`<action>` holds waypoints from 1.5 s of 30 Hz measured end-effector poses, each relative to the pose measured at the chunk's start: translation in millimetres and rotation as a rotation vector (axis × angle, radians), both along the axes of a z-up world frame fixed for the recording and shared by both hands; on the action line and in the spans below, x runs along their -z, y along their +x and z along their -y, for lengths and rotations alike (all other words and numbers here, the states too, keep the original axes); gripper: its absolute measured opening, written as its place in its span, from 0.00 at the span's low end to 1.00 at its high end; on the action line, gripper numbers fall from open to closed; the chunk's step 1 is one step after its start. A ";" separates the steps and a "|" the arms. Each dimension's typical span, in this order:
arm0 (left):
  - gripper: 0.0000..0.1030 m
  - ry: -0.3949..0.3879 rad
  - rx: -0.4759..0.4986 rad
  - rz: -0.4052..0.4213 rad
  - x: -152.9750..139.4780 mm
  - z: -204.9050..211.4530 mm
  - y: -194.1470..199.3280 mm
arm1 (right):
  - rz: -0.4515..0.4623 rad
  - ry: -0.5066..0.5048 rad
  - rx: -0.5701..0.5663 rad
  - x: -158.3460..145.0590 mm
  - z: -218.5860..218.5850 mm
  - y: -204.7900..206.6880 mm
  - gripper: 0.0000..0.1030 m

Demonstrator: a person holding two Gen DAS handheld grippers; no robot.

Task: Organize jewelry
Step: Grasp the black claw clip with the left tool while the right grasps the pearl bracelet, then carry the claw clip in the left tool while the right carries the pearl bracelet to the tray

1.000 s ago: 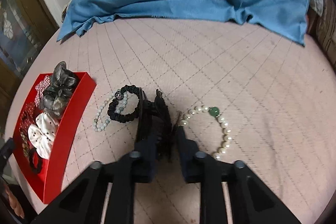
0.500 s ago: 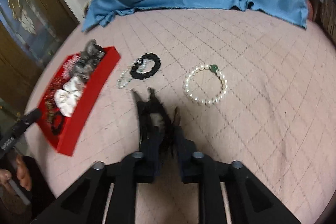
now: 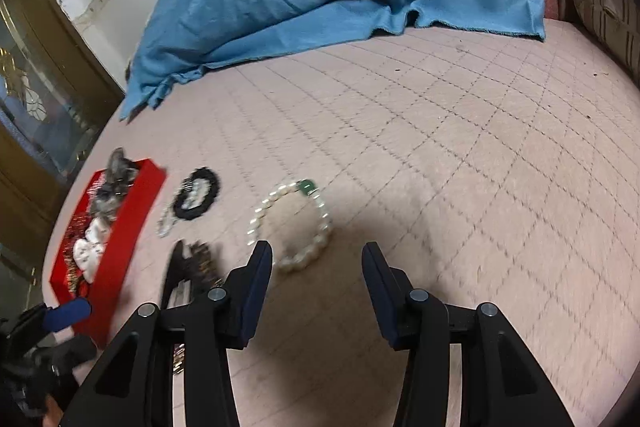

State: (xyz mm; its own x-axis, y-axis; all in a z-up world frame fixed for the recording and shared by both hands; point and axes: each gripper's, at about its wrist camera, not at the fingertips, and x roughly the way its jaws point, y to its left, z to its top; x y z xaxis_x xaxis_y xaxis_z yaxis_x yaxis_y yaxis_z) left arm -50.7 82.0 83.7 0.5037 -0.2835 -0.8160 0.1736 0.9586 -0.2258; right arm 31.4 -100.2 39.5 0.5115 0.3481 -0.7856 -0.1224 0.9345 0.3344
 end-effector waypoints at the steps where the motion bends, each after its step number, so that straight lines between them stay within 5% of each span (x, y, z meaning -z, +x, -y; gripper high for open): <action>1: 0.57 -0.001 0.002 -0.012 4.4 6.5 6.7 | -0.001 -0.004 -0.005 1.6 0.0 3.4 0.44; 6: 0.56 -0.028 -0.008 -0.076 22.6 22.3 34.2 | 0.003 -0.016 -0.041 9.9 -5.1 23.3 0.41; 10: 0.31 -0.021 -0.012 -0.110 32.6 26.2 45.1 | 0.008 -0.022 -0.054 13.3 -8.6 28.8 0.37; 15: 0.28 -0.022 -0.042 -0.104 34.1 29.2 45.1 | 0.021 -0.069 -0.058 15.2 -14.4 30.6 0.26; 18: 0.05 -0.004 -0.034 -0.100 31.6 33.6 41.3 | 0.022 -0.079 -0.066 13.8 -17.8 29.8 0.10; 34: 0.03 -0.090 -0.117 -0.030 -7.8 -20.7 0.4 | 0.108 0.054 -0.017 -28.9 -11.4 -2.8 0.10; 45: 0.04 -0.101 -0.189 0.066 -33.7 -81.8 -43.3 | 0.140 0.006 -0.029 -47.6 -31.9 -48.2 0.10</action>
